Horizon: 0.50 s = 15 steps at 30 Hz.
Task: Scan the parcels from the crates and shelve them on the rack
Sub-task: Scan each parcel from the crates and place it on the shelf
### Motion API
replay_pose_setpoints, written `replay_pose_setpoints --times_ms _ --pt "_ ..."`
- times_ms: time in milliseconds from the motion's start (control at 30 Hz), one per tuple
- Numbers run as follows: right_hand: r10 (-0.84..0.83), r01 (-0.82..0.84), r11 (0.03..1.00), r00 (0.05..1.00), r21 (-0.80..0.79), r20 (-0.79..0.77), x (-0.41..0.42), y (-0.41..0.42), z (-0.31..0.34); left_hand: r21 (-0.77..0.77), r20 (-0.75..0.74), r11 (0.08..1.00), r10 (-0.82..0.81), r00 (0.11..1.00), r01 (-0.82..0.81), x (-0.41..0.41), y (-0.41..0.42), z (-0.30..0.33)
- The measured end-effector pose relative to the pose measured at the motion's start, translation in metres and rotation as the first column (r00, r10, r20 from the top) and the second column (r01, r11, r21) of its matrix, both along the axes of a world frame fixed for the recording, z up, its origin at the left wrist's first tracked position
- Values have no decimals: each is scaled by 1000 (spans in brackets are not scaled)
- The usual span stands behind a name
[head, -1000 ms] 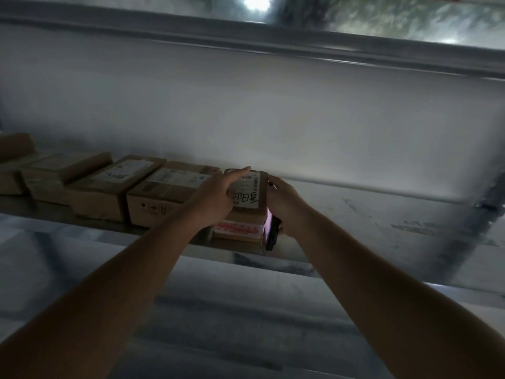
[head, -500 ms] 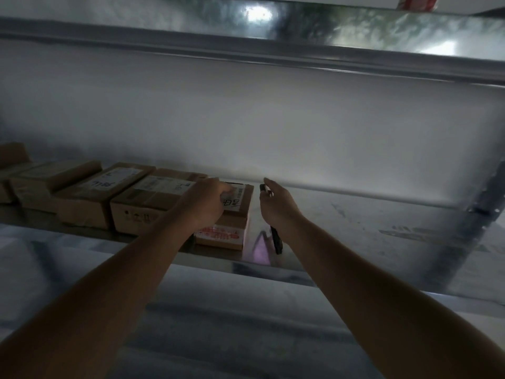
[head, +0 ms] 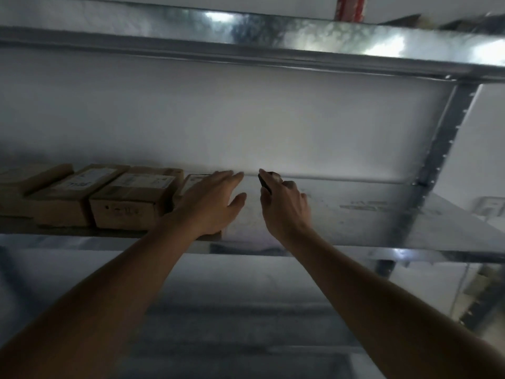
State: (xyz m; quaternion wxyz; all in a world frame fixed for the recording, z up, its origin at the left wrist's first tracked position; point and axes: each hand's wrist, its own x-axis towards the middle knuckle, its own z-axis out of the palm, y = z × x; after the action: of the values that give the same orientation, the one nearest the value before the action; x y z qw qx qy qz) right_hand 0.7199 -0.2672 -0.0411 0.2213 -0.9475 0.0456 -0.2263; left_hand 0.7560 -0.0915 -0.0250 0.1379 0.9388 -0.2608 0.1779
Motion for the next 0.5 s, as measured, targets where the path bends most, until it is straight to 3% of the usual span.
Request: replay_pose_setpoints --times_ms 233,500 --pt "-223 223 972 975 -79 5 -80 -12 -9 6 7 962 -274 962 274 -42 -24 -3" --pt "-501 501 865 865 -35 17 -216 -40 -20 66 -50 839 -537 842 540 -122 -85 -8"
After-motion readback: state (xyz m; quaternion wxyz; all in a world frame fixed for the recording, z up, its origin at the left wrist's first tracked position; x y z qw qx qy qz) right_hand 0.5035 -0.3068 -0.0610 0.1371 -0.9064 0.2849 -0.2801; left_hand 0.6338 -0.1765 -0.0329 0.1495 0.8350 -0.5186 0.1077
